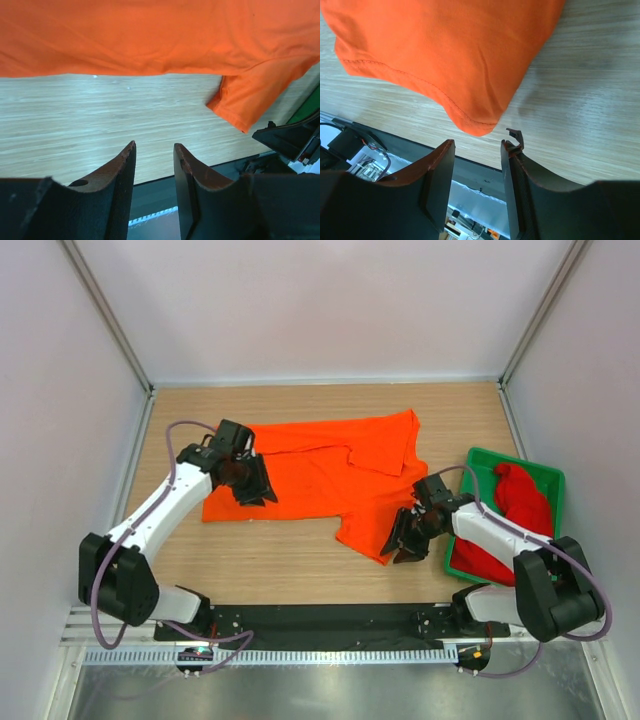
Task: Fold and stack the t-shirts
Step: Fold the tshirt
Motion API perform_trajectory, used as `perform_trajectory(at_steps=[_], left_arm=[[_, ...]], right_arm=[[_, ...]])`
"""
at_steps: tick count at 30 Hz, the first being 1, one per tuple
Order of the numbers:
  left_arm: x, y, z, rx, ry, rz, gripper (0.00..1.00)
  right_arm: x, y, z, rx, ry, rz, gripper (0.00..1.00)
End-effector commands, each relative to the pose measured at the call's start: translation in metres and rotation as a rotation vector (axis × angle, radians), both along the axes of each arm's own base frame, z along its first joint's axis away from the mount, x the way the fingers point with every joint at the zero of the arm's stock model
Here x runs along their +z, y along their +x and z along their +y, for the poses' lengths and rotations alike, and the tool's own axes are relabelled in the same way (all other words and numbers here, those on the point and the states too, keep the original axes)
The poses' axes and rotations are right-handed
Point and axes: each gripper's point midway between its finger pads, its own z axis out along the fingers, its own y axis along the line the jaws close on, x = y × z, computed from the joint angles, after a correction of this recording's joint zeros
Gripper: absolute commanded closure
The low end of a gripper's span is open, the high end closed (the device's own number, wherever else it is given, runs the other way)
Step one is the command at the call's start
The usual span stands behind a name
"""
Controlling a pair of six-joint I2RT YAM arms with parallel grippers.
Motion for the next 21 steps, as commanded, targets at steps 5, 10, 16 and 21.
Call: perform_trajectory(at_steps=[5,10,16,21], left_arm=[[0.011,-0.001,0.039,0.070,-0.017,-0.048,0.64],[0.013,0.003,0.056,0.115,-0.026,-0.062,0.64],[0.013,0.006,0.065,0.140,-0.033,-0.066,0.64],[0.013,0.007,0.069,0.152,-0.033,-0.064,0.64]], right_arm=[[-0.009,0.004,0.003,-0.066,-0.015,0.029,0.55],[-0.020,-0.001,0.002,-0.078,-0.046,0.067,0.53],[-0.029,-0.001,0.001,-0.067,-0.069,0.082,0.53],[-0.032,0.002,-0.002,-0.065,-0.095,0.077,0.54]])
